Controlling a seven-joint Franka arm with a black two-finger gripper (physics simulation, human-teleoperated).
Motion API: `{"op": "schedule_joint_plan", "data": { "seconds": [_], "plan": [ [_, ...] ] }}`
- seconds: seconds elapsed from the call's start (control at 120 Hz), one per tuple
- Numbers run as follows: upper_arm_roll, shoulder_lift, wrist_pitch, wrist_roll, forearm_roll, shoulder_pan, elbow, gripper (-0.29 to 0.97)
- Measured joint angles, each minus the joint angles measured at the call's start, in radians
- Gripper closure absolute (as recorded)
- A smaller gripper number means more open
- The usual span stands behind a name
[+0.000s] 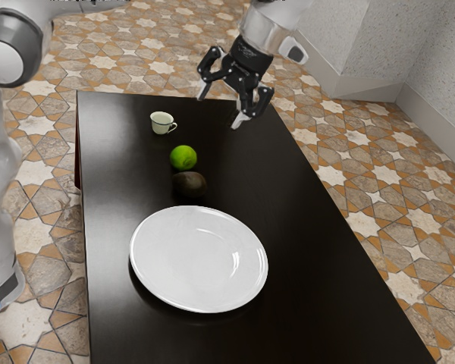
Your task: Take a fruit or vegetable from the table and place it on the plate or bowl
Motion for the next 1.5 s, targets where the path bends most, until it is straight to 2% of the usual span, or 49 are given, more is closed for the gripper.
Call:
{"op": "schedule_joint_plan", "data": {
  "seconds": [0.108, 0.242, 0.292, 0.375, 0.408, 0.458, 0.517, 0.567, 0.617, 0.675, 0.75, 0.958, 1.242, 1.5],
  "plan": [
    [0.007, -0.003, 0.134, -0.235, -0.020, -0.076, 0.002, 0.00],
    [0.006, -0.012, 0.225, -0.458, -0.075, -0.152, 0.002, 0.00],
    [0.032, -0.005, 0.246, -0.488, -0.095, -0.200, -0.004, 0.00],
    [0.073, 0.051, 0.272, -0.439, -0.122, -0.245, -0.009, 0.00],
    [0.077, 0.069, 0.279, -0.404, -0.127, -0.208, -0.010, 0.00],
    [0.108, 0.052, 0.299, -0.352, -0.141, -0.081, -0.089, 0.00],
    [0.139, -0.101, 0.370, -0.299, -0.152, 0.124, -0.348, 0.00],
    [0.138, -0.219, 0.426, -0.261, -0.156, 0.293, -0.513, 0.00],
    [0.121, -0.304, 0.471, -0.228, -0.158, 0.362, -0.619, 0.00],
    [0.095, -0.377, 0.513, -0.196, -0.159, 0.399, -0.704, 0.00],
    [0.030, -0.477, 0.589, -0.166, -0.164, 0.486, -0.867, 0.00],
    [0.002, -0.437, 0.716, -0.102, -0.190, 0.555, -0.933, 0.00],
    [0.008, -0.307, 0.780, -0.039, -0.207, 0.708, -0.889, 0.00],
    [0.005, -0.131, 0.819, 0.004, -0.247, 0.680, -0.784, 0.00]
  ]
}}
